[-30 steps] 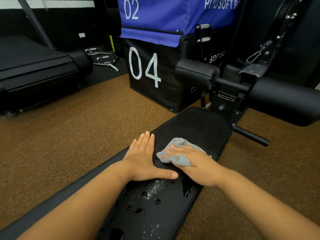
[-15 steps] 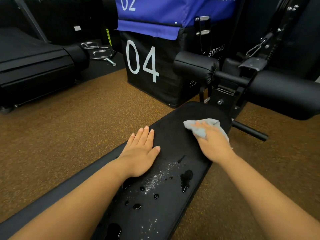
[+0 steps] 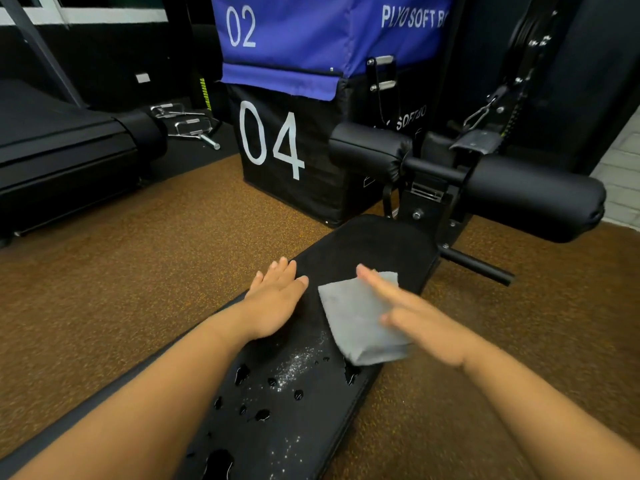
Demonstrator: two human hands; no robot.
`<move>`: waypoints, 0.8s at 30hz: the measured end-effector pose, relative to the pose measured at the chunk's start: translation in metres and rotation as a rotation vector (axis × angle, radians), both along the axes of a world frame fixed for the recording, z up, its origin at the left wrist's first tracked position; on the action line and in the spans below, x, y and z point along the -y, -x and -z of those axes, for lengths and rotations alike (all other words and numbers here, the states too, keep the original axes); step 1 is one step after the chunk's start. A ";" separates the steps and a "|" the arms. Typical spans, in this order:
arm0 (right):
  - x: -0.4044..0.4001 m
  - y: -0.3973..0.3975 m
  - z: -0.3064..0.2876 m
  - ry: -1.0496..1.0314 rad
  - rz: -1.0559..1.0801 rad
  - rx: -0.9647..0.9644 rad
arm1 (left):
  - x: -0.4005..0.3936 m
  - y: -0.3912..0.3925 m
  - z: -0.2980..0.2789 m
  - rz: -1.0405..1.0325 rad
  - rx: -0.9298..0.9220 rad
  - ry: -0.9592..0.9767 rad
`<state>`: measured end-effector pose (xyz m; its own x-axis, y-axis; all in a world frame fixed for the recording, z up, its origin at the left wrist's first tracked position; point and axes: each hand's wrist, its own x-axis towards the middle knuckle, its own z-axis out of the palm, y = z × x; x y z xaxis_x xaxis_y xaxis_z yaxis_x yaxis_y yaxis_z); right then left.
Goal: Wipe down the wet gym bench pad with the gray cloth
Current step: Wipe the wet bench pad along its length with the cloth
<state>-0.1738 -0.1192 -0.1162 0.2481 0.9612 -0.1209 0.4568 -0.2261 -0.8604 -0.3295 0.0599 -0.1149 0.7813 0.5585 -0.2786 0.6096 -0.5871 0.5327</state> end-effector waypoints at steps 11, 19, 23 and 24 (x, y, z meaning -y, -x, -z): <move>-0.027 -0.072 0.029 0.142 0.305 0.540 | 0.098 -0.076 0.031 0.225 -0.030 -0.390; -0.029 -0.066 0.038 0.127 0.301 0.652 | 0.093 -0.059 0.035 0.225 0.065 -0.395; -0.032 -0.062 0.032 0.160 0.312 0.695 | 0.088 -0.051 0.033 0.240 0.065 -0.381; -0.033 -0.061 0.031 0.173 0.315 0.704 | 0.087 -0.049 0.034 0.242 0.060 -0.371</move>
<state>-0.1133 -0.0862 -0.1468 0.5793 0.8148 0.0242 0.7730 -0.5397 -0.3336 -0.2803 -0.0269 -0.1489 0.9103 0.4115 -0.0446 0.4060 -0.8668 0.2896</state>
